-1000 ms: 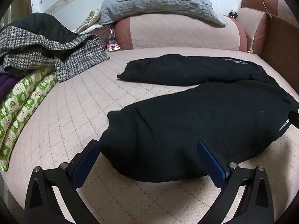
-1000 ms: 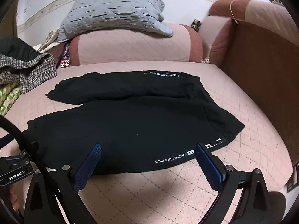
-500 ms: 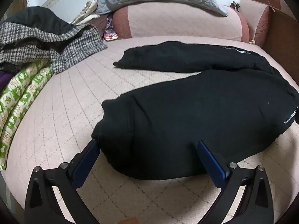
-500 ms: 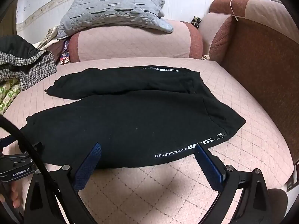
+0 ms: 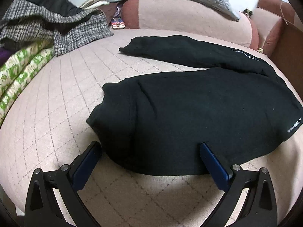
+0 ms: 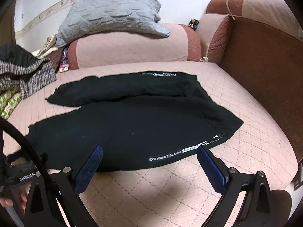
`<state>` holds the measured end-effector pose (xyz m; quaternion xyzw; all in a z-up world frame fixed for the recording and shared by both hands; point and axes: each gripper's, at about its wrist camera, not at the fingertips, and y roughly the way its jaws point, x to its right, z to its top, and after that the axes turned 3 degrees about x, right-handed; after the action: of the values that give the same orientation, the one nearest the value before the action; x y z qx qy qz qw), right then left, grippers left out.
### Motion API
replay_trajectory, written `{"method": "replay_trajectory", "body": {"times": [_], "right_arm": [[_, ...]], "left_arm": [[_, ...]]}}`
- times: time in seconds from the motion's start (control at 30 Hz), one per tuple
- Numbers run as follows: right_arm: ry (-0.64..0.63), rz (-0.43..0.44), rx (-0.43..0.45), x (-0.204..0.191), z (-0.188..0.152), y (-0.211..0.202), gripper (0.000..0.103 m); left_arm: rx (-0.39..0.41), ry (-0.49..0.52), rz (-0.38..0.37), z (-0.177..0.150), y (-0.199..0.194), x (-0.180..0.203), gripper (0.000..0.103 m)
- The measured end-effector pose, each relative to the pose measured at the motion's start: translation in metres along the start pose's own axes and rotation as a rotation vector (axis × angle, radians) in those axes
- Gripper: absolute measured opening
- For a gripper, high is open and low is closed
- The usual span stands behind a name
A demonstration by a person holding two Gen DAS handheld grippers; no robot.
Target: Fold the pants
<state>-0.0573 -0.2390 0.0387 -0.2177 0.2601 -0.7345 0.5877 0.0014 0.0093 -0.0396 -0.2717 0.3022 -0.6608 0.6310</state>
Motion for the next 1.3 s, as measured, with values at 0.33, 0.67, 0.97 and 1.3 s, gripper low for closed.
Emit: {"method": "replay_trajectory", "body": {"times": [0.33, 0.67, 0.97, 1.3], "right_arm": [[-0.003, 0.001, 0.151, 0.017, 0.025, -0.025, 0.101], [0.088, 0.193, 0.267, 0.043, 0.064, -0.059, 0.091], [0.228, 0.409, 0.410, 0.033, 0.102, -0.116, 0.091], [0.206, 0.493, 0.460, -0.001, 0.109, -0.134, 0.091]], "left_arm": [[0.003, -0.009, -0.024, -0.006, -0.018, -0.006, 0.103], [0.158, -0.188, -0.030, 0.028, -0.102, -0.022, 0.103], [0.023, -0.182, -0.027, 0.082, -0.077, 0.065, 0.103], [-0.046, -0.049, -0.048, 0.091, -0.067, 0.161, 0.103]]}}
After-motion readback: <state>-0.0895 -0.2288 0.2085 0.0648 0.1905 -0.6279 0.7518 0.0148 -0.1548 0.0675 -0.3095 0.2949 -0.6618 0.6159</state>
